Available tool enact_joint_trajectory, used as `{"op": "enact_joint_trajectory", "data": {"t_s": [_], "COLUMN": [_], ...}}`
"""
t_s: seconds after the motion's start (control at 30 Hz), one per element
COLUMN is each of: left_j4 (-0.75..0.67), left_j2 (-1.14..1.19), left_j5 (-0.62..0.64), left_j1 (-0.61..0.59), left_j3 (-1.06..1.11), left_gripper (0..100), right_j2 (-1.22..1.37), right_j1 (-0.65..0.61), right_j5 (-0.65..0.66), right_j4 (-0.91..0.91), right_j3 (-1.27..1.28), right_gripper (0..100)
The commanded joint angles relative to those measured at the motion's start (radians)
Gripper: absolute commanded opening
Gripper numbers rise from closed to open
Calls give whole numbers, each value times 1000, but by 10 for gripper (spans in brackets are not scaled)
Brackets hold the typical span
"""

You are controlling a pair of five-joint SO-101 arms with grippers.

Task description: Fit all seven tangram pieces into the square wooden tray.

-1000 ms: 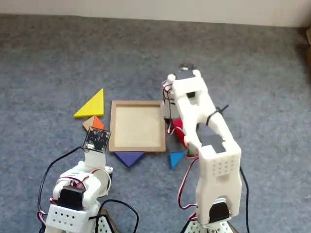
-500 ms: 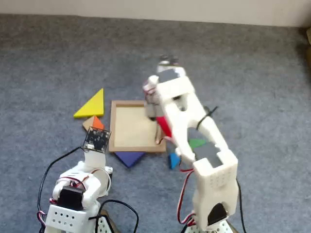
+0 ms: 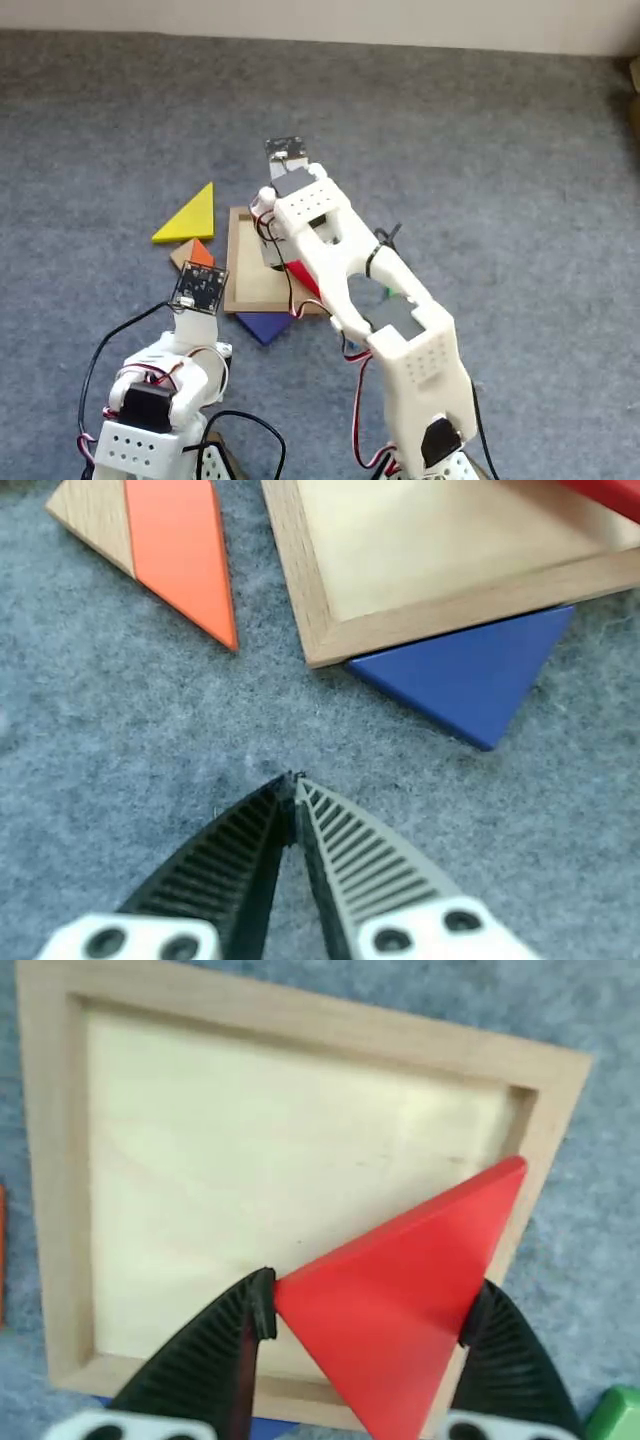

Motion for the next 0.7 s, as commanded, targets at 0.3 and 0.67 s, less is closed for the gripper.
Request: {"op": "enact_joint_trajectory", "data": {"t_s": [0.3, 0.67], "left_j4": [8, 8], "left_j2": [-16, -16], "left_j5": [6, 6], "left_j1": [21, 21], "left_j3": [19, 19], "left_gripper": [8, 8], "right_j2": [-19, -25], "right_j1": [-19, -36], "right_j5": [15, 15], "right_j4": [-13, 36], "right_j3": [-58, -124], "right_gripper": [283, 283]}}
